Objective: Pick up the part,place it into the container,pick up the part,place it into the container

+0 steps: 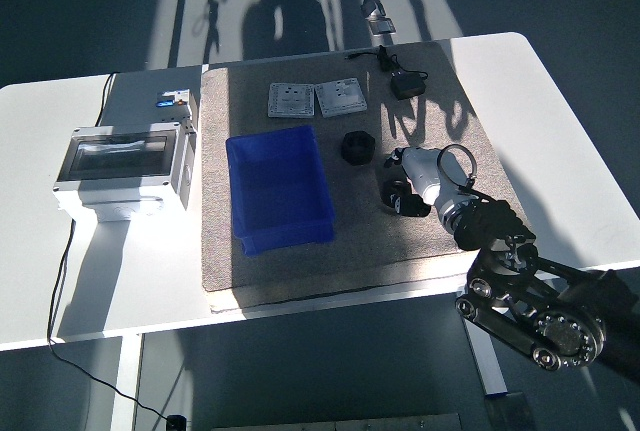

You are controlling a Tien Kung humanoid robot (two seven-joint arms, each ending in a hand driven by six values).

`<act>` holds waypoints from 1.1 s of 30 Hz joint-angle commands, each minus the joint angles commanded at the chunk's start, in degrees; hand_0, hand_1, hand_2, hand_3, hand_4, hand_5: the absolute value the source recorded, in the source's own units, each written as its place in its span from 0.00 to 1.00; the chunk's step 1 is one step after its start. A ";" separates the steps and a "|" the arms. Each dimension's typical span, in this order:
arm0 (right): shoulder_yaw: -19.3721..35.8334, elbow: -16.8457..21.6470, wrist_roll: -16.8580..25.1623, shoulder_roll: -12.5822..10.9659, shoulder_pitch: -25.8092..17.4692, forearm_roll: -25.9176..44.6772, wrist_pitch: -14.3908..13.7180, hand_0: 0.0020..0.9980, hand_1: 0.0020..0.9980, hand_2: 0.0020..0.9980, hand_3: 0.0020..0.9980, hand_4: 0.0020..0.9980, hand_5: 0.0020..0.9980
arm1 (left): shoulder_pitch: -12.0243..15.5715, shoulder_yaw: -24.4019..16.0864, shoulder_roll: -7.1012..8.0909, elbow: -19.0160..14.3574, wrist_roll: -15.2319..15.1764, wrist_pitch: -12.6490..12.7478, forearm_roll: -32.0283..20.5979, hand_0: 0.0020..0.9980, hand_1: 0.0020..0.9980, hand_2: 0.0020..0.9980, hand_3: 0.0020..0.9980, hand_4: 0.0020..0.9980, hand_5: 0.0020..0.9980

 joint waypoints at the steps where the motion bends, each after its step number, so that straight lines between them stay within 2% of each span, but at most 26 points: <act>1: -0.18 0.03 -0.28 0.00 0.05 -0.16 0.41 0.90 0.92 0.93 0.94 0.97 0.40 | -0.01 -0.01 0.00 0.00 0.00 0.00 0.02 0.72 0.74 0.77 0.68 1.00 1.00; 5: -0.70 0.09 -1.08 0.01 0.19 -0.37 1.09 0.90 0.92 0.93 0.94 0.97 0.40 | -0.03 0.06 0.00 0.00 -0.03 0.02 -0.07 0.72 0.74 0.77 0.68 1.00 1.00; 6: -0.92 0.06 -1.29 0.02 0.24 -0.26 1.18 0.97 0.96 0.95 0.97 1.00 0.43 | -0.03 0.09 0.00 0.00 -0.05 0.03 -0.10 0.72 0.74 0.77 0.68 1.00 1.00; 11: -2.81 -1.10 -1.15 0.28 0.89 0.72 0.18 0.97 0.96 0.95 0.97 1.00 0.43 | -0.09 0.13 0.05 0.00 -0.14 -0.02 -0.05 0.72 0.74 0.77 0.68 1.00 1.00; 12: -3.33 -1.80 -0.81 0.44 1.12 0.86 -0.40 0.85 0.69 0.76 0.85 0.93 0.37 | -0.11 0.11 0.06 0.00 -0.16 -0.04 0.00 0.72 0.74 0.77 0.68 1.00 1.00; 17: -4.79 -5.11 0.63 1.30 1.69 0.87 -3.41 0.85 0.69 0.76 0.85 0.93 0.37 | -0.17 0.03 0.07 0.00 -0.20 -0.11 0.33 0.72 0.74 0.77 0.68 1.00 1.00; 18: -5.02 -5.61 0.84 1.44 1.78 0.75 -4.03 0.53 0.43 0.61 0.64 0.61 0.24 | -0.16 0.01 0.07 0.00 -0.19 -0.13 0.40 0.72 0.74 0.76 0.68 1.00 1.00; 23: -5.96 -7.16 1.22 1.86 2.05 0.24 -4.82 0.53 0.43 0.61 0.64 0.61 0.24 | -0.20 -0.21 0.11 0.00 -0.20 -0.20 0.86 0.72 0.74 0.76 0.68 1.00 1.00; 24: -6.15 -7.39 1.27 1.90 2.09 0.18 -4.79 0.31 0.28 0.54 0.61 0.20 0.03 | -0.21 -0.24 0.12 0.00 -0.22 -0.20 0.90 0.72 0.74 0.76 0.67 1.00 1.00; 29: -6.71 -7.94 1.45 2.01 2.19 -0.30 -4.65 0.31 0.28 0.54 0.61 0.20 0.03 | -0.23 -0.40 0.16 0.00 -0.23 -0.18 1.18 0.72 0.74 0.76 0.67 1.00 1.00; 30: -6.80 -7.99 1.47 2.01 2.21 -0.48 -4.48 0.26 0.25 0.54 0.61 0.16 0.00 | -0.24 -0.49 0.17 0.00 -0.22 -0.18 1.31 0.72 0.74 0.76 0.67 1.00 1.00; 33: -6.83 -8.01 1.65 2.00 2.20 -1.02 -4.43 0.26 0.25 0.54 0.61 0.16 0.00 | -0.25 -0.64 0.19 0.00 -0.22 -0.17 1.53 0.72 0.74 0.76 0.67 1.00 1.00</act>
